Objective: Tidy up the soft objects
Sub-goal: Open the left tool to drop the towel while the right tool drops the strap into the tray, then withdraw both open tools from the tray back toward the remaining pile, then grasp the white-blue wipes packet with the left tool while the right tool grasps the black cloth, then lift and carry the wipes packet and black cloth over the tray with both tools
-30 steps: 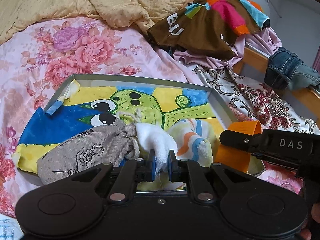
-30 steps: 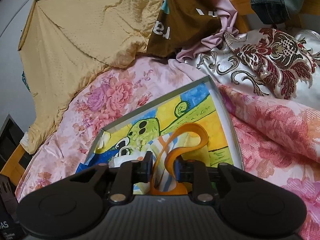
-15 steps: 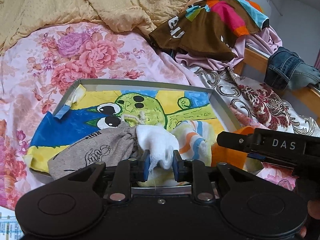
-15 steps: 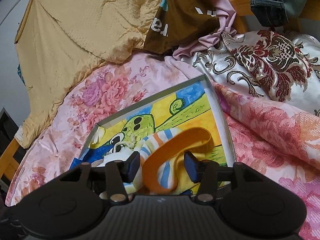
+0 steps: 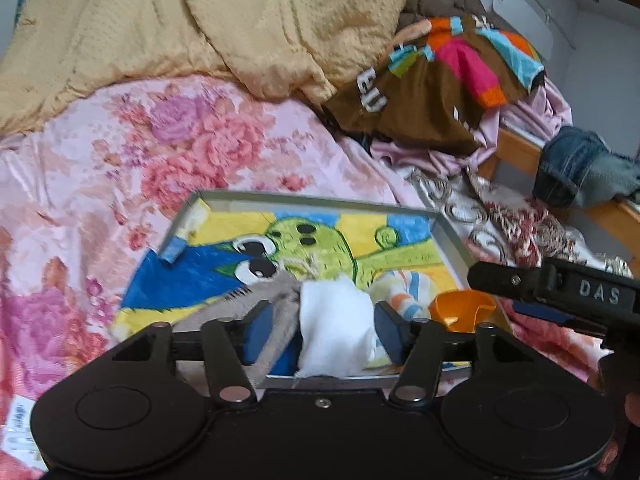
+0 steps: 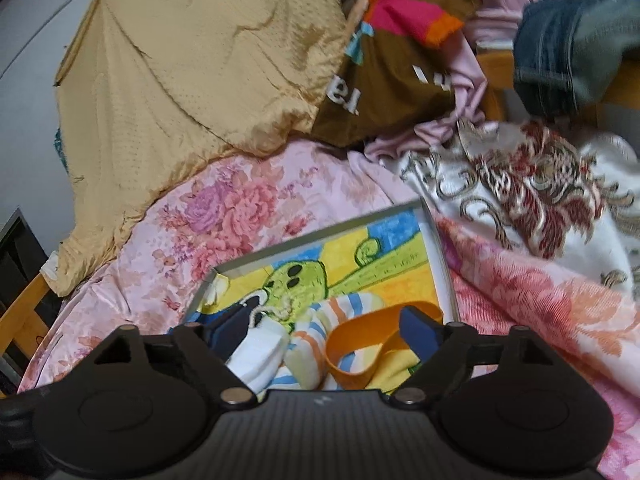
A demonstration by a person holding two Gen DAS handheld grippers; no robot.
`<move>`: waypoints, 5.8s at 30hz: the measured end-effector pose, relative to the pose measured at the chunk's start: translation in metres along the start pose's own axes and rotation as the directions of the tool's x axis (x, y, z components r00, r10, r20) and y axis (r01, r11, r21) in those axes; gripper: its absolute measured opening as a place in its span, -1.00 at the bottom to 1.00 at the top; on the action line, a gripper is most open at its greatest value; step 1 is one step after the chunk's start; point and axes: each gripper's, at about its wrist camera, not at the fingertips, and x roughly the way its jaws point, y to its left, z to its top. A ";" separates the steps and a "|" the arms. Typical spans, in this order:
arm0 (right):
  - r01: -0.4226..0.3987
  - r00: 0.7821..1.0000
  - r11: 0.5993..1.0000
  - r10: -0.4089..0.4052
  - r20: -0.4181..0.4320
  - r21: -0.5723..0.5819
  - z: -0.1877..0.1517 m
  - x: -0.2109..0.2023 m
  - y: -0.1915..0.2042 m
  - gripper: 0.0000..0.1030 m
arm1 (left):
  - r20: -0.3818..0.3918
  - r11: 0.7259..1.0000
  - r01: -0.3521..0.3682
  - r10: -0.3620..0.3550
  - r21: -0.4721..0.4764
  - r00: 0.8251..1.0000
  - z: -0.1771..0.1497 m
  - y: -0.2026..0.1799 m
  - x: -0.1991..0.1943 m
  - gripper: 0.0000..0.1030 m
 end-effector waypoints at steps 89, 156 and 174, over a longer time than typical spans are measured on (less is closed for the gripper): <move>-0.145 0.988 0.723 0.144 -0.058 -0.676 -0.214 -0.163 0.167 0.99 | -0.060 0.971 -0.024 0.039 0.237 0.997 -0.144 0.095 -0.210 0.98; -0.225 0.970 0.737 0.108 -0.217 -0.638 -0.226 -0.119 0.166 -0.55 | -0.129 0.944 0.144 -0.110 0.295 0.986 -0.145 0.110 -0.162 0.31; -0.206 0.975 0.754 0.106 -0.194 -0.624 -0.222 -0.116 0.163 -0.96 | -0.136 0.934 0.114 -0.071 0.340 0.988 -0.151 0.092 -0.167 -0.32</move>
